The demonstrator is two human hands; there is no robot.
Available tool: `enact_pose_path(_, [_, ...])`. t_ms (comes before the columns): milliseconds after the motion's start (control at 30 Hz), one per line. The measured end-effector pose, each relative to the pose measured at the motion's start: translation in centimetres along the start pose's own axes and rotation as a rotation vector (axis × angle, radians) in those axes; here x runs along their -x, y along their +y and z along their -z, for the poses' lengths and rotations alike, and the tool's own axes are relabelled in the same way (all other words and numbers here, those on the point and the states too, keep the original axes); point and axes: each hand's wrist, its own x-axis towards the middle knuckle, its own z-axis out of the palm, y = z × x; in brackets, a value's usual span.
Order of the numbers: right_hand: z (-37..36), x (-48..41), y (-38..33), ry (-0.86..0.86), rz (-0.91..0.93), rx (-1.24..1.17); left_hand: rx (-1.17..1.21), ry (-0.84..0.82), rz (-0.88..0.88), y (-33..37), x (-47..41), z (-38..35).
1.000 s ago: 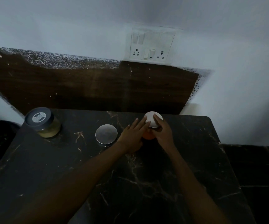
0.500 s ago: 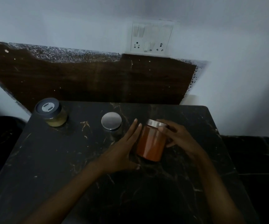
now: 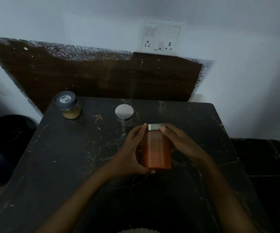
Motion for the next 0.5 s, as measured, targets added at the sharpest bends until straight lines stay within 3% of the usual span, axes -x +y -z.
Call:
enact_pose_path(100, [-1.0, 1.1, 0.7, -0.088, 0.022, -0.087, 0.010, 0.003, 0.013, 0.1, 0.9, 0.5])
enact_pose_path(233, [-1.2, 2.4, 1.4, -0.285, 0.040, -0.025, 0.030, -0.025, 0.068, 0.1, 1.9, 1.4])
enact_pose_path(500, [-1.9, 3.2, 0.8, -0.235, 0.079, 0.132, 0.071, -0.077, 0.135, 0.3, 2.7, 1.9])
